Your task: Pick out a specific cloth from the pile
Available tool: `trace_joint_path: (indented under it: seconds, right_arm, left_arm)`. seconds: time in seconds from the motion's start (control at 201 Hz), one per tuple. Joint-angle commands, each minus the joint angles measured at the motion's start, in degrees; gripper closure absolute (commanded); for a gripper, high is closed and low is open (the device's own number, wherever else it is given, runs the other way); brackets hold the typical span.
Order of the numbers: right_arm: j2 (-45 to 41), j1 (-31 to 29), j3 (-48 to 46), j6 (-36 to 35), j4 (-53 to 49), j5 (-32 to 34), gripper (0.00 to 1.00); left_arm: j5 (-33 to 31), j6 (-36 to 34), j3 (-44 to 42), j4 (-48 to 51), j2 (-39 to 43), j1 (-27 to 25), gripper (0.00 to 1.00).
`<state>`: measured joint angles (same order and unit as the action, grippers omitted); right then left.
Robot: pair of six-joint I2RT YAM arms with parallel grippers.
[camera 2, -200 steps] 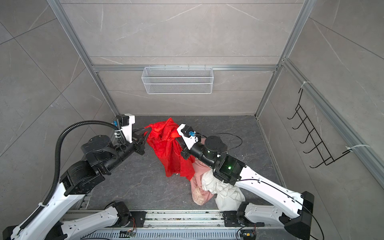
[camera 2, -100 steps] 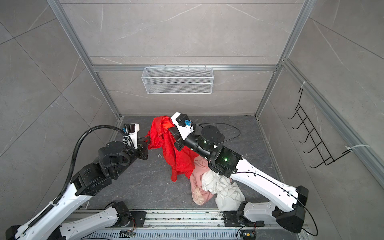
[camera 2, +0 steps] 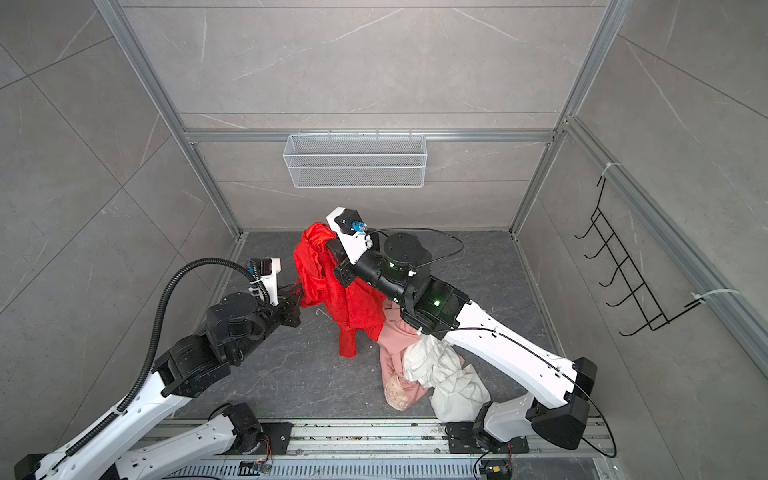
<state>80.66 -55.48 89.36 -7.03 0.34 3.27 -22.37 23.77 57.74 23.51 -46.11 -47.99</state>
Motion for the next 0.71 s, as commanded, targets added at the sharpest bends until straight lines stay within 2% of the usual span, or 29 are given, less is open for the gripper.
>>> trace_joint_path:
  seconds: [0.0,0.209,0.478,0.707]
  right_arm:
    - [0.77,0.1,4.67,0.96,2.77,1.82,1.0]
    - [3.3,0.63,8.5,0.74,1.07,1.48,1.0]
    - [6.18,2.52,13.01,2.05,-1.61,0.86,1.0]
    - [9.12,4.48,18.23,2.76,-4.46,-0.83,1.0]
  left_arm:
    - [1.12,1.29,-0.75,-1.45,0.48,-0.02,1.0]
    - [1.88,0.15,-1.46,-1.04,1.43,0.0,1.0]
    - [1.28,-2.64,-3.04,0.93,5.03,-0.01,0.72]
    - [0.55,-3.55,-3.78,4.77,9.0,0.0,0.59]
